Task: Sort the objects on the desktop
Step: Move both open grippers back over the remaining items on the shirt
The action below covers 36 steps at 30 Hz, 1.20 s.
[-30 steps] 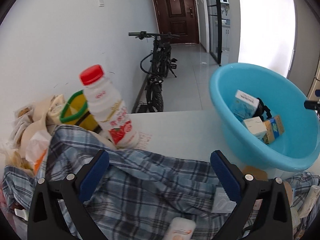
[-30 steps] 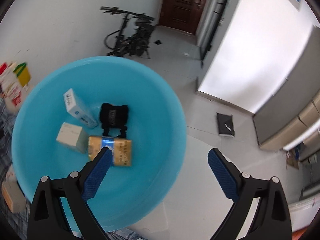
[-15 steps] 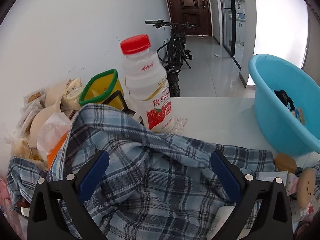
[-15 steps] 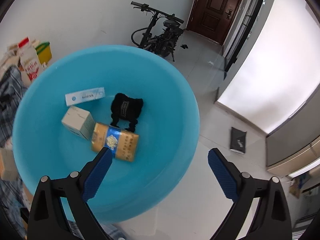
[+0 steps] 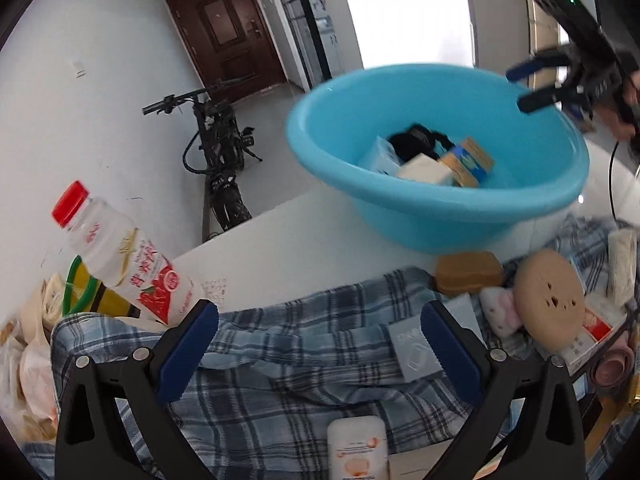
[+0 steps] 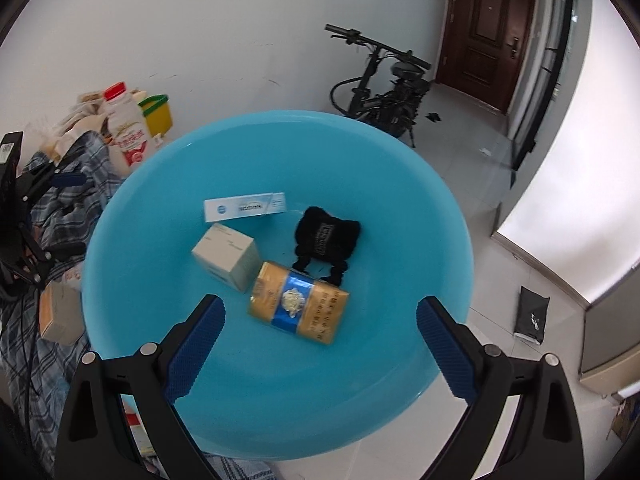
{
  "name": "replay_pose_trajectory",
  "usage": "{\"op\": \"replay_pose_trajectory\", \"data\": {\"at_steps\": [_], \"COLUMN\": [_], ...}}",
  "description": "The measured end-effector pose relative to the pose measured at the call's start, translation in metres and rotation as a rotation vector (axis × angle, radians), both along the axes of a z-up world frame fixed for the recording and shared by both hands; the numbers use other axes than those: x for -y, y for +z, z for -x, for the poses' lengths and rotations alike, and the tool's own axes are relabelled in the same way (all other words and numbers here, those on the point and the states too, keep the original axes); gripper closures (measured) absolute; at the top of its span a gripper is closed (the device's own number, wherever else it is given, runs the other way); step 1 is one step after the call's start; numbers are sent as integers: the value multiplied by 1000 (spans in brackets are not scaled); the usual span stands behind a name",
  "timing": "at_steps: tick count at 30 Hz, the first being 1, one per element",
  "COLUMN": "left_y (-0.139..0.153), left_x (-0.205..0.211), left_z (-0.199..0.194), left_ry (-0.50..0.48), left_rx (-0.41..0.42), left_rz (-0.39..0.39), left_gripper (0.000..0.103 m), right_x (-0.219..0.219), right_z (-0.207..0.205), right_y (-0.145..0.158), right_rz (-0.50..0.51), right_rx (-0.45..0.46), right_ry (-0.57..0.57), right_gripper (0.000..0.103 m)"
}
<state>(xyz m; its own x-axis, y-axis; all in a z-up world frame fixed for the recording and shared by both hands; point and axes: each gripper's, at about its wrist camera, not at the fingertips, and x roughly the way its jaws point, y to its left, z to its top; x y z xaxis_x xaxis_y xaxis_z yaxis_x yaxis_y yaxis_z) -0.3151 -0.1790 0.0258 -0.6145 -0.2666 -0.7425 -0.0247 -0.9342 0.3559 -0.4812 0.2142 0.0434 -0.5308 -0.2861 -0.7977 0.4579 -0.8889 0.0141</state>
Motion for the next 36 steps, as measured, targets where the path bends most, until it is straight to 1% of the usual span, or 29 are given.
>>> {"op": "replay_pose_trajectory", "data": {"at_steps": [2, 5, 8, 11, 13, 15, 16, 19, 23, 25, 27, 28, 30, 32, 34, 36], "left_y": [-4, -1, 13, 31, 42, 52, 57, 72, 96, 106, 111, 110, 104, 85, 64, 40], "left_x": [-8, -19, -31, -42, -51, -58, -61, -73, -93, -105, -118, -124, -131, -134, -136, -135], "left_z": [1, -12, -34, -57, -70, -83, -93, -120, -167, -190, -209, -217, -222, -219, -211, -200], "left_ry": [44, 71, 92, 105, 113, 129, 139, 159, 173, 187, 190, 187, 185, 193, 210, 238], "left_rx": [37, 62, 60, 73, 83, 92, 99, 127, 170, 187, 195, 199, 205, 194, 156, 91], "left_rz": [18, -23, -74, -148, -152, -158, -174, -216, -237, -233, -193, -177, -175, -193, -191, -168], "left_gripper": [0, 3, 3, 3, 3, 3, 3, 3, 4, 4, 4, 4, 4, 4, 4, 4], "right_x": [4, 7, 13, 20, 24, 30, 33, 40, 50, 52, 52, 52, 52, 50, 48, 48], "right_z": [-1, -17, -44, -73, -91, -108, -117, -144, -181, -196, -209, -216, -227, -233, -236, -239], "right_y": [-1, 7, 23, 38, 48, 59, 65, 80, 87, 88, 87, 86, 83, 78, 65, 50], "right_rz": [-20, -41, -55, -45, -48, -74, -81, -68, -83, -79, -56, -44, -35, -35, -34, -29], "right_rx": [50, 82, 103, 148, 164, 146, 131, 110, 88, 83, 92, 97, 89, 69, 52, 18], "right_ry": [-10, -55, -53, -52, -64, -75, -83, -90, -96, -104, -106, -101, -100, -112, -148, -177], "right_gripper": [7, 9, 9, 9, 9, 9, 9, 9, 9, 9, 9, 9, 9, 9, 9, 9]}}
